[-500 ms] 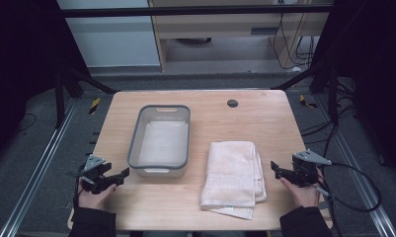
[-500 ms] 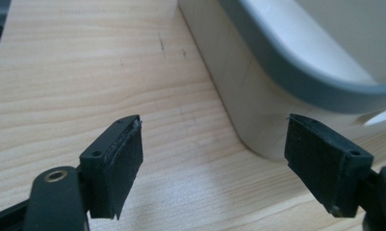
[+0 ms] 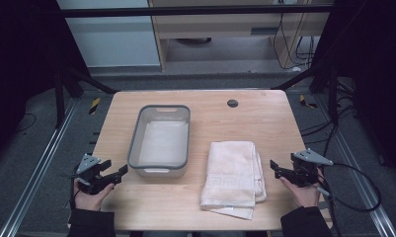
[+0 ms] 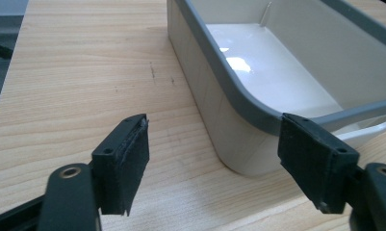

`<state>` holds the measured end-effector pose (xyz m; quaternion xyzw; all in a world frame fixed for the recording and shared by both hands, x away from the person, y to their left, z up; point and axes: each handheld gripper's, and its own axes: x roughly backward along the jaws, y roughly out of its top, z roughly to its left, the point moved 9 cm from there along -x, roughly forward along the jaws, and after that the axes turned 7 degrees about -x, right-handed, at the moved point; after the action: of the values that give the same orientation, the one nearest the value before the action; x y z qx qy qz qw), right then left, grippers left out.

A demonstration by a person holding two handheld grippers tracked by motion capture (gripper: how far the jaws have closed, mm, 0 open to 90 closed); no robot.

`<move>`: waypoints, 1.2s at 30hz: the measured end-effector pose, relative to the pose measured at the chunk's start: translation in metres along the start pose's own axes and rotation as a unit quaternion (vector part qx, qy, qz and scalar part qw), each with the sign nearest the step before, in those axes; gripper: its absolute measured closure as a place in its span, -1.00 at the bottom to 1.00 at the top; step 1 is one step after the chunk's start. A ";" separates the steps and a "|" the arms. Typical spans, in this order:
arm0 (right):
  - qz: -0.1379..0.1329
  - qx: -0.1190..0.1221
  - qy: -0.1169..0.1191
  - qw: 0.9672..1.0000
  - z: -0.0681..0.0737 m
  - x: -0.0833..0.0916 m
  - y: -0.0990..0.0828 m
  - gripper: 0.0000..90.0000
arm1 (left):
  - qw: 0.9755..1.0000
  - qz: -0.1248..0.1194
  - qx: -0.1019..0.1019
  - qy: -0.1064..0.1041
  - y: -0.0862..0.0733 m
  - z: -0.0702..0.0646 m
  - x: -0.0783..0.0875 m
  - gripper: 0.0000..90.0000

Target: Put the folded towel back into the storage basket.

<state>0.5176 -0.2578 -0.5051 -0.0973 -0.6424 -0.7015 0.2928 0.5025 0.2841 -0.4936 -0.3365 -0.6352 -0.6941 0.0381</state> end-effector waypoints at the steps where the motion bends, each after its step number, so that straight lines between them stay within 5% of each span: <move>1: 0.001 -0.002 0.002 1.000 0.001 0.001 0.000 -0.62 | 1.000 -0.002 0.000 0.000 0.001 0.000 0.001 -0.39; 20: -0.009 -0.008 0.025 1.000 0.011 0.006 0.013 -0.56 | 0.999 -0.032 0.003 -0.012 0.024 -0.012 0.012 -0.32; 36: -0.018 -0.012 0.051 0.998 0.020 0.011 0.034 -0.51 | 0.998 -0.051 -0.020 -0.034 0.054 -0.035 0.009 -0.32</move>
<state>0.5223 -0.2416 -0.4675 -0.0537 -0.6198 -0.7183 0.3114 0.5069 0.2459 -0.4415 -0.3280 -0.6382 -0.6960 -0.0254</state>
